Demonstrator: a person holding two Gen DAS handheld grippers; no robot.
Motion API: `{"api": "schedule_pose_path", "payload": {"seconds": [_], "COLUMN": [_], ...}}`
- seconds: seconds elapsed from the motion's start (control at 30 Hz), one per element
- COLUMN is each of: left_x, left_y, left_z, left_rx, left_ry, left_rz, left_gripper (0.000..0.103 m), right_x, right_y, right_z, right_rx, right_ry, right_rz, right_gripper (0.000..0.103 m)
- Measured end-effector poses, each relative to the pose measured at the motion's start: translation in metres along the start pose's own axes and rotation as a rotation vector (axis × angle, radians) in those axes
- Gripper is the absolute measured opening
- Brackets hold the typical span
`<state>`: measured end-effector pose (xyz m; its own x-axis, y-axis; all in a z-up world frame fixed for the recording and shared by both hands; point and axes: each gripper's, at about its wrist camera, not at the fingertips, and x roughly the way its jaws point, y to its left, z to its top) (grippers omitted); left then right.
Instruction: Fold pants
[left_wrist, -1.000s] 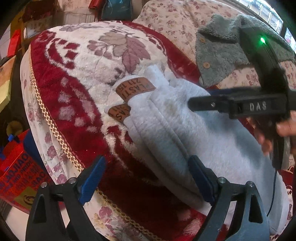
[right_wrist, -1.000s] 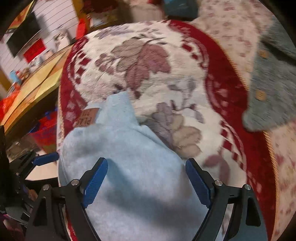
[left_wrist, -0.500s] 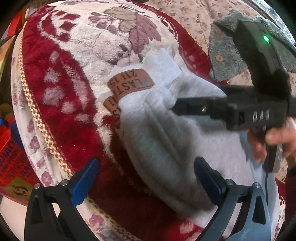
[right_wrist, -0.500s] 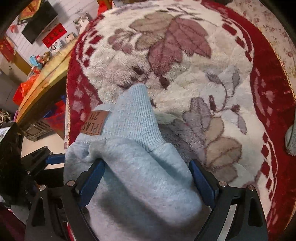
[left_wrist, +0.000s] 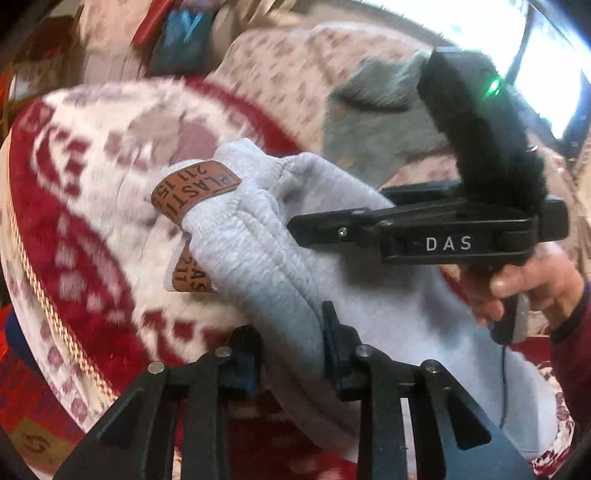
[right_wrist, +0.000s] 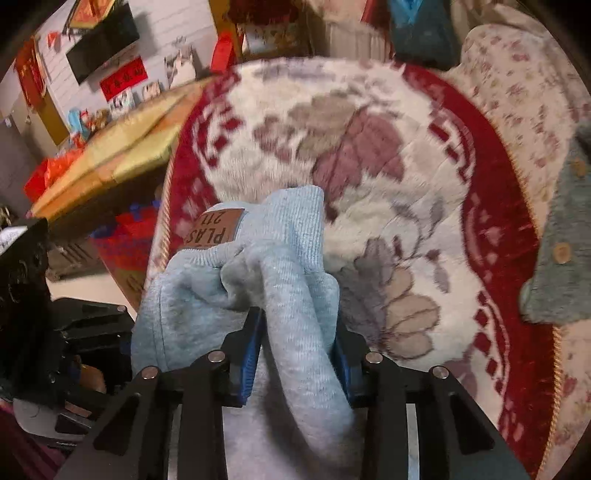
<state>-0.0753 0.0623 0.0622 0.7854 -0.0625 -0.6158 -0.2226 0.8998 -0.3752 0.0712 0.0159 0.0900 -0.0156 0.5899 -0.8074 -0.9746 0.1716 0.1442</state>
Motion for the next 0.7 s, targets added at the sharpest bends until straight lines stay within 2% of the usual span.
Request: {"api": "schedule_pose_path", "payload": {"seconds": [0.23, 0.3, 0.4, 0.53, 0.7], "left_x": [-0.040, -0.050, -0.060, -0.061, -0.050], "left_y": [-0.077, -0.106, -0.138, -0.179, -0.222], "left_z": [-0.005, -0.012, -0.025, -0.051, -0.093], "left_rx": [0.228, 0.311, 0.371, 0.466, 0.573], "left_ry": [-0.130, -0.155, -0.161, -0.138, -0.076], "left_rz": [-0.017, -0.025, -0.074, -0.114, -0.171], "left_gripper": [0.027, 0.027, 0.027, 0.027, 0.027], "right_x": [-0.087, -0.113, -0.148, -0.187, -0.209], "right_y": [0.009, 0.013, 0.013, 0.008, -0.003], "right_z": [-0.016, -0.027, -0.053, -0.108, -0.191], "right_rx": [-0.001, -0.001, 0.036, 0.127, 0.308], "right_ry": [-0.095, -0.109, -0.129, -0.148, -0.158], "right_rz": [-0.049, -0.075, -0.107, -0.158, -0.182], "right_gripper": [0.038, 0.038, 0.038, 0.038, 0.038]}}
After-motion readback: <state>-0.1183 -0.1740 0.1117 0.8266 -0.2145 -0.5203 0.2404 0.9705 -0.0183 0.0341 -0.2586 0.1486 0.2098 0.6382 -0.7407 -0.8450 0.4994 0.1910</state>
